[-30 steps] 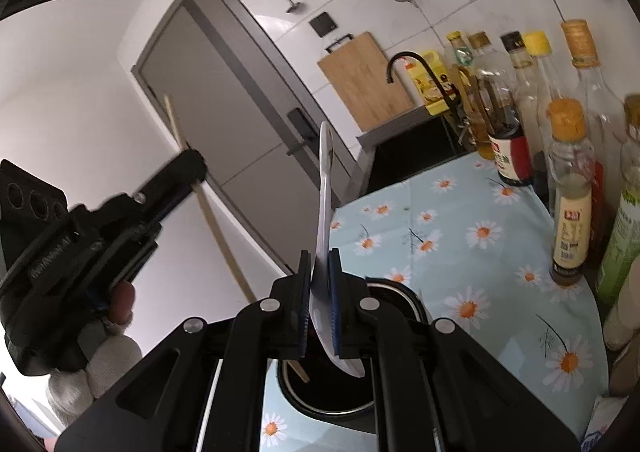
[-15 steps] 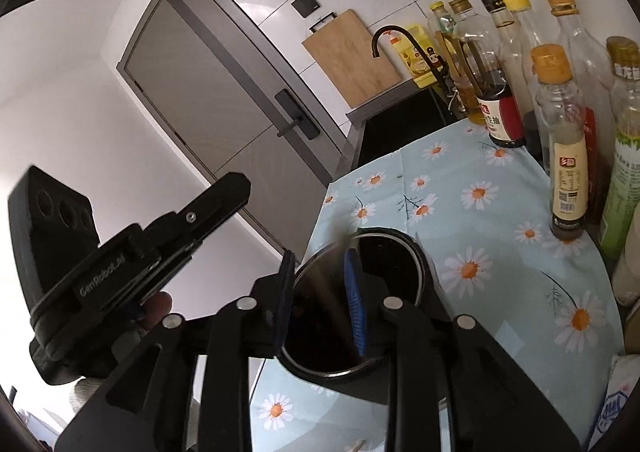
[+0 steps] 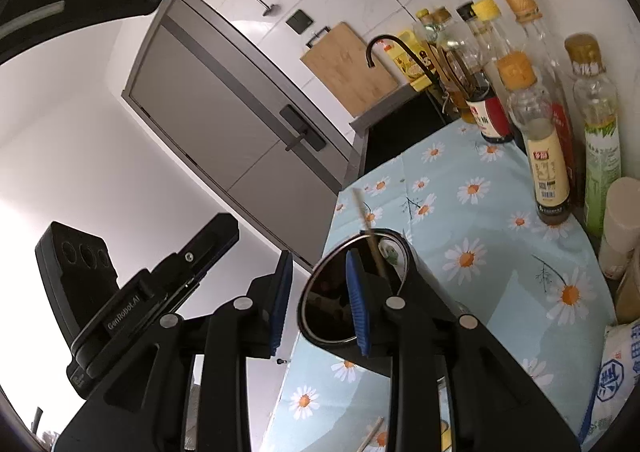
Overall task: Organize utensils
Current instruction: 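Open the right tool dropping the spoon in while the left tool releases the chopstick, then return the right tool to the table and grasp a wooden chopstick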
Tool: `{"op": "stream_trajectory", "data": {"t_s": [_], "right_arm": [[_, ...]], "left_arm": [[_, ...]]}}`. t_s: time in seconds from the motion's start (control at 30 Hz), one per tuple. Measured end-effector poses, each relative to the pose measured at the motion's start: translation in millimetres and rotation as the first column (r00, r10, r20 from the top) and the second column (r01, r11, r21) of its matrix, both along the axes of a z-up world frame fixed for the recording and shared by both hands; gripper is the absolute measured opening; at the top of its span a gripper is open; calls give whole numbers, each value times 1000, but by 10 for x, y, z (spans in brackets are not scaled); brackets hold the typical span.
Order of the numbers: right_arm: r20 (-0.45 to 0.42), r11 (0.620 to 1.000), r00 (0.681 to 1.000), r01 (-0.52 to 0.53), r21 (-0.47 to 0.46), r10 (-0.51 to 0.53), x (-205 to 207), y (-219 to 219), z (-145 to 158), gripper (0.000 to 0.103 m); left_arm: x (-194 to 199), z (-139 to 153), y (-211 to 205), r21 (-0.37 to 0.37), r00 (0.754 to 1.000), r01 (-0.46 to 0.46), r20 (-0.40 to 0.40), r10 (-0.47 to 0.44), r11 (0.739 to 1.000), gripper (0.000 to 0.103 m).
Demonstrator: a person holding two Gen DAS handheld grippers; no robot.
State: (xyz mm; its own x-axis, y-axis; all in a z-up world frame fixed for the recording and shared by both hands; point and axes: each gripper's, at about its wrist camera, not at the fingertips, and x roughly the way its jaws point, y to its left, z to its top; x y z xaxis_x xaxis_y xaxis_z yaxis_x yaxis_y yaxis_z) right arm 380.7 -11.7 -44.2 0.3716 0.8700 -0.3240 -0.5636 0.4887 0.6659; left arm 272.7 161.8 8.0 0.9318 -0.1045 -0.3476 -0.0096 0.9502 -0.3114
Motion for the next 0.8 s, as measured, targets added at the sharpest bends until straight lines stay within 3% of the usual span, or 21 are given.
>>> {"op": "stream_trajectory", "data": {"t_s": [0.1,0.2,0.27,0.4,0.43,0.47,0.57,0.67,0.8], "right_arm": [[28,1000,1000,3,-6,-2,-71,-55,136,29],[41,1000,999,-3,9,3,-159,-144,285,42],[41,1000,999,-1,22,0,-220,-215,369,42],[50,1000,999,7,-23,-6,-317,-351,517,47],[44,999,999,3,-47,-1,-327,-383,548,57],[23,996,1000,-1,-88,3,-324,-420,587,61],[-41,974,999,-31,-226,22,-309,-453,633,61],[-93,916,996,-44,-399,8,-326,-464,562,61],[-158,847,987,-79,-526,-6,-365,-524,337,61]], "left_arm": [[-97,72,-35,15,1000,5,9,-5,1000,26],[-204,181,-86,39,1000,9,5,-9,999,31],[-277,236,-134,73,1000,2,8,-2,997,37],[-477,326,-233,123,1000,1,-1,-1,992,37],[-514,333,-246,128,1000,4,-6,-4,992,37],[-549,335,-256,134,1000,7,-16,-5,991,37],[-627,309,-265,148,997,18,-71,-7,989,37],[-706,246,-261,159,993,11,-114,7,987,37],[-821,123,-241,150,988,6,-151,17,989,37]]}}
